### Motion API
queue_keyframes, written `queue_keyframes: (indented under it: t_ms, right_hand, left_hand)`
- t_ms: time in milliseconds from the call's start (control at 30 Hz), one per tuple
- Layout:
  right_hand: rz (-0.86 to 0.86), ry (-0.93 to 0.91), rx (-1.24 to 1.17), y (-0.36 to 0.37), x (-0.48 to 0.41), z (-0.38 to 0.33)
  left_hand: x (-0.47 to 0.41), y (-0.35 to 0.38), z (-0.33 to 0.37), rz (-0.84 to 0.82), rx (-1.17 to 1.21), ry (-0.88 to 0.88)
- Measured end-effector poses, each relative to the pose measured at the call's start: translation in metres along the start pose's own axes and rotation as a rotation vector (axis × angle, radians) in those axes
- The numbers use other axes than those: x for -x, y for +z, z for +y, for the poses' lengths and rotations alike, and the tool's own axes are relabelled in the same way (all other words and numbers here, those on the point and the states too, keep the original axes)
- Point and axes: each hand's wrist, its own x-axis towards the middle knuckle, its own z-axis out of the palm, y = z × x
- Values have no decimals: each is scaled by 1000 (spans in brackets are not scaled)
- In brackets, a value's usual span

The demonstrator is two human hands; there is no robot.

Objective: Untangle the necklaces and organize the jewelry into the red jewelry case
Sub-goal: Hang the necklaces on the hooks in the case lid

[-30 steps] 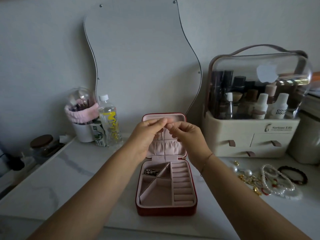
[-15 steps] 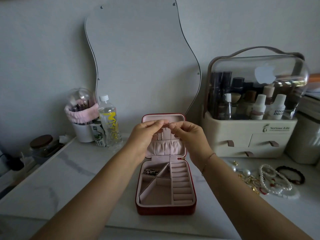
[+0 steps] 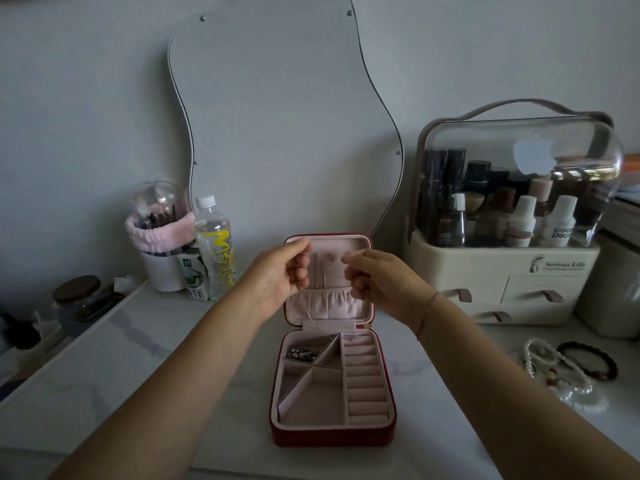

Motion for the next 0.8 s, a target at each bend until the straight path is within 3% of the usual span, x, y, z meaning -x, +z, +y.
queue_keyframes:
  t_ms: [200,367,533,667,800]
  right_hand:
    - [-66,1,194,1,-9,-1]
    - [43,-147,413,0,-13,1]
    - [243,-298,483,-3,-18,12]
    - [301,-388,575,-6,-20,17]
    - [470,-464,701,-5,-25,19]
  left_hand:
    - [-5,0,5,-72,-238,102]
    - [-11,3,0,52,-525,223]
    - [-31,0,-20,277,-481,382]
    - [-39,2,-33,354,-444,446]
    - [-42,6,-43,455,-512,521]
